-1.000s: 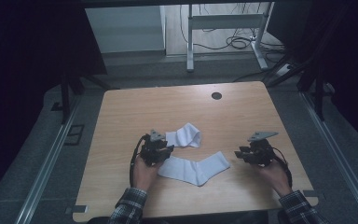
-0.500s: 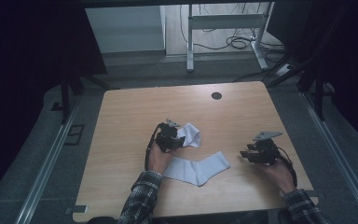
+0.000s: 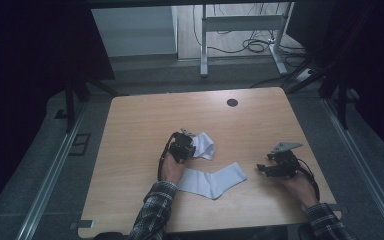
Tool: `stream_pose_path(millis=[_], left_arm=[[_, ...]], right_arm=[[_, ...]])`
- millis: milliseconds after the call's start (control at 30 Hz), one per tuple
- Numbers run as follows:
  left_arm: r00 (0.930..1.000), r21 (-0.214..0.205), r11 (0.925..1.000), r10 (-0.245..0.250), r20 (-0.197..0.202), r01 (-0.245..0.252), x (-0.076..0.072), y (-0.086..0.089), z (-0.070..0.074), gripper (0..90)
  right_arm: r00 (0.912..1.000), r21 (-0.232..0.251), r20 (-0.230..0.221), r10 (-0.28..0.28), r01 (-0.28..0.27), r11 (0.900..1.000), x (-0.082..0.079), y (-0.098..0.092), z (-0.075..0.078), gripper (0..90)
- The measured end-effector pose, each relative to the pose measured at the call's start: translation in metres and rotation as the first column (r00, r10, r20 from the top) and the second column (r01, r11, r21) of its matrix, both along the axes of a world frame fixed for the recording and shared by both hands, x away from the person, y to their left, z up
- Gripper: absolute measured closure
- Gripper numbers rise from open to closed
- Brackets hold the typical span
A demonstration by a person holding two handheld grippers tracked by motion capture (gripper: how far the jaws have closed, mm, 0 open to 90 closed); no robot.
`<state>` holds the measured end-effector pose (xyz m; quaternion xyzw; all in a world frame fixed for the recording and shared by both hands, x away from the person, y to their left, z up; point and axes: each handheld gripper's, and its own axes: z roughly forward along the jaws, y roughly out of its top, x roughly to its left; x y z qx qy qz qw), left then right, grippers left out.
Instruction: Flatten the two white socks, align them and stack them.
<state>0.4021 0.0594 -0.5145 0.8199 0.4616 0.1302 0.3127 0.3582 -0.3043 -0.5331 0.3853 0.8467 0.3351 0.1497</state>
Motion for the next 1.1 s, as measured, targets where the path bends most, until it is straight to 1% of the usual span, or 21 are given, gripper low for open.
stream_pose_path(millis=[67,167,200,233,267,300,367,400,533,567,633,667,700,733,767,867,900,967,1000,1033,1100], left_arm=[[1.0000,-0.042,0.9991,0.002,0.008,-0.001,0.001,0.001,0.009,83.9],[0.9994,-0.086,0.9963,-0.007,0.033,0.010,0.002,-0.002,0.027,83.9],[0.9986,-0.102,0.9945,-0.020,0.048,0.025,0.003,-0.006,0.039,83.9],[0.9981,-0.108,0.9936,-0.026,0.055,0.032,0.004,-0.008,0.045,83.9],[0.9981,-0.108,0.9936,-0.026,0.055,0.032,0.004,-0.008,0.045,83.9],[0.9969,-0.125,0.9910,-0.040,0.067,0.048,0.006,-0.013,0.056,83.9],[0.9955,-0.139,0.9884,-0.049,0.081,0.060,0.008,-0.021,0.067,83.9],[0.9955,-0.139,0.9884,-0.049,0.081,0.060,0.008,-0.021,0.067,83.9],[0.9898,-0.159,0.9819,-0.085,0.114,0.103,0.012,-0.044,0.091,83.9],[0.9898,-0.159,0.9819,-0.085,0.114,0.103,0.012,-0.044,0.091,84.0],[0.9858,-0.159,0.9797,-0.102,0.134,0.123,0.012,-0.053,0.103,84.0],[0.9801,-0.155,0.9780,-0.114,0.163,0.139,0.011,-0.061,0.117,84.0],[0.9768,-0.161,0.9759,-0.118,0.179,0.147,0.010,-0.064,0.125,84.0],[0.9768,-0.161,0.9759,-0.118,0.179,0.147,0.010,-0.064,0.125,84.0],[0.9683,-0.168,0.9727,-0.122,0.218,0.160,0.008,-0.067,0.146,84.0],[0.9521,-0.190,0.9685,-0.101,0.288,0.161,0.001,-0.063,0.176,84.0],[0.9521,-0.190,0.9685,-0.101,0.288,0.161,0.001,-0.063,0.176,83.9],[0.9451,-0.188,0.9715,-0.078,0.317,0.144,-0.003,-0.054,0.188,83.9],[0.9452,-0.186,0.9736,-0.068,0.319,0.133,-0.004,-0.048,0.189,83.9],[0.9551,-0.178,0.9788,-0.045,0.293,0.101,-0.004,-0.037,0.182,83.9],[0.9669,-0.170,0.9827,-0.028,0.254,0.073,-0.002,-0.026,0.164,83.8]], right_arm=[[1.0000,0.005,0.003,-0.002,0.001,1.0000,0.000,0.000,-0.001,31.5],[1.0000,0.006,0.009,0.002,-0.002,1.0000,-0.001,0.001,-0.001,30.2],[0.9999,0.007,0.012,0.003,-0.004,1.0000,-0.001,0.001,-0.002,29.0],[0.9999,0.007,0.012,0.003,-0.003,1.0000,-0.001,0.001,-0.002,28.3],[0.9999,0.008,0.012,0.003,-0.003,1.0000,-0.001,0.001,-0.002,27.7],[0.9999,0.010,0.013,0.003,-0.004,0.9999,-0.001,0.001,-0.002,27.2],[0.9999,0.009,0.015,0.004,-0.004,0.9999,-0.002,0.002,-0.003,26.7],[0.9999,0.011,0.015,0.003,-0.004,0.9999,-0.002,0.002,-0.003,26.6],[0.9998,0.014,0.018,0.003,-0.003,0.9999,-0.002,0.002,-0.003,26.3],[0.9998,0.014,0.018,0.003,-0.003,0.9999,-0.002,0.002,-0.003,26.3],[0.9998,0.014,0.019,0.002,-0.002,0.9999,-0.002,0.002,-0.003,26.0],[0.9998,0.015,0.019,0.001,-0.001,0.9999,-0.003,0.002,-0.003,25.9],[0.9998,0.014,0.021,0.002,-0.002,0.9999,-0.003,0.002,-0.004,25.6],[0.9998,0.014,0.021,0.002,-0.002,0.9999,-0.003,0.002,-0.004,25.6],[0.9998,0.014,0.021,0.002,-0.002,0.9999,-0.003,0.002,-0.004,25.6],[0.9997,0.015,0.023,0.000,0.000,0.9999,-0.003,0.002,-0.004,25.5],[0.9997,0.015,0.023,0.000,0.000,0.9999,-0.003,0.002,-0.004,25.5],[0.9997,0.014,0.023,0.000,-0.001,0.9999,-0.003,0.002,-0.004,25.1],[0.9997,0.014,0.023,0.000,-0.001,0.9999,-0.003,0.002,-0.004,25.1],[0.9997,0.012,0.024,0.003,-0.003,0.9999,-0.003,0.002,-0.004,24.9],[0.9997,0.013,0.023,0.003,-0.003,0.9999,-0.003,0.003,-0.004,24.7]])
